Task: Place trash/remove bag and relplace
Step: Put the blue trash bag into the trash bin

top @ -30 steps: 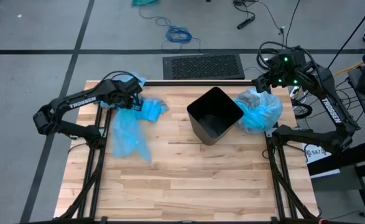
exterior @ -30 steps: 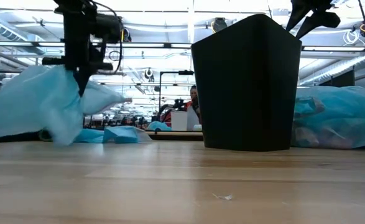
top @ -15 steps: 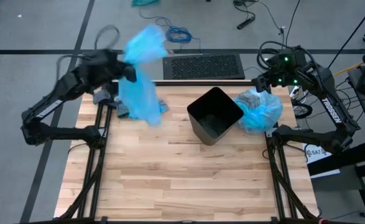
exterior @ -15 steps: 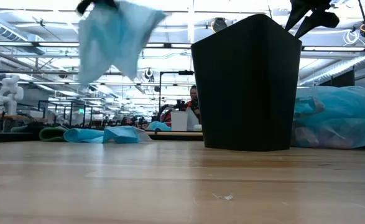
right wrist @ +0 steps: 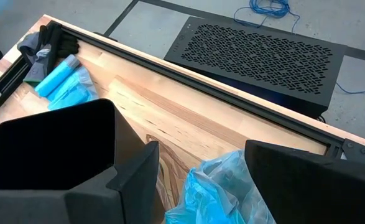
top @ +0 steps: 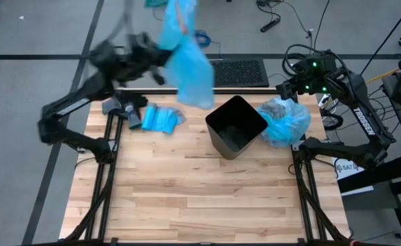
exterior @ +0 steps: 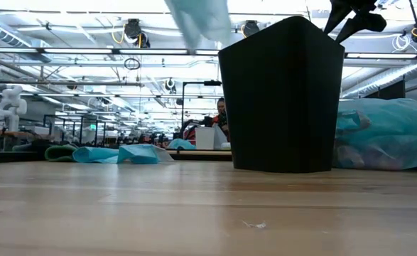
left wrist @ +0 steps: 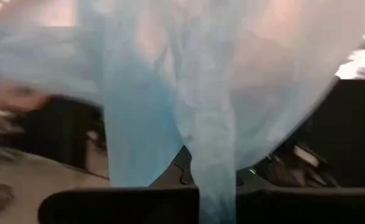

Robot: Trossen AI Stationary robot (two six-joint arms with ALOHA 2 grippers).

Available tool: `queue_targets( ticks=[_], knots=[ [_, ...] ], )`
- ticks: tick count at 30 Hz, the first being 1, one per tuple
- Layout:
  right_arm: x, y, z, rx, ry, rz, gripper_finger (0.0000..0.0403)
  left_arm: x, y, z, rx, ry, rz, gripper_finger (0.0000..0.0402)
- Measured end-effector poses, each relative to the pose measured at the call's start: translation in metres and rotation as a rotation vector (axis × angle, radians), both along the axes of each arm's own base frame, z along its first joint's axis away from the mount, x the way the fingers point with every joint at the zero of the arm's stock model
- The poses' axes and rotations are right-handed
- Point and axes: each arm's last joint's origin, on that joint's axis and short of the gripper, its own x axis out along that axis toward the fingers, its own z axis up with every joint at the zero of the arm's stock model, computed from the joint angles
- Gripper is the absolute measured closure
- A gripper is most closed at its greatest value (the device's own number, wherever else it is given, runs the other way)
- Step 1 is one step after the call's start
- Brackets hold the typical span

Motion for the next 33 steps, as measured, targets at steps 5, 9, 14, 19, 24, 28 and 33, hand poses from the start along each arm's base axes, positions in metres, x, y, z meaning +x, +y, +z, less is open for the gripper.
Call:
queue_targets(
  ticks=[5,9,14,19,24,28,33],
  knots=[
    [0.001,-0.001,-0.001,0.004,0.004,0.0,0.0172,0.065,-0.001,-0.003,-0.016,0.025,-0.254,0.0401],
    [0.003,-0.004,-0.002,0.013,0.013,0.001,0.0172,0.094,-0.011,0.009,0.033,-0.003,-0.366,0.0401],
    [0.006,-0.009,-0.005,0.019,0.032,0.013,0.0172,0.116,-0.024,0.01,0.045,0.006,-0.454,0.0401],
    [0.01,-0.014,-0.008,0.029,0.048,0.021,0.0172,0.122,-0.028,0.004,0.1,0.061,-0.389,0.0401],
    [0.013,-0.017,-0.01,0.042,0.059,0.032,0.0172,0.122,-0.022,0.003,0.15,0.071,-0.209,0.0401],
    [0.017,-0.017,-0.011,0.043,0.065,0.054,0.0172,0.121,-0.021,0.006,0.141,0.044,-0.148,0.0401],
    [0.021,-0.013,-0.011,0.024,0.079,0.116,0.0172,0.139,-0.024,-0.009,0.118,0.082,-0.14,0.0401]
  ],
)
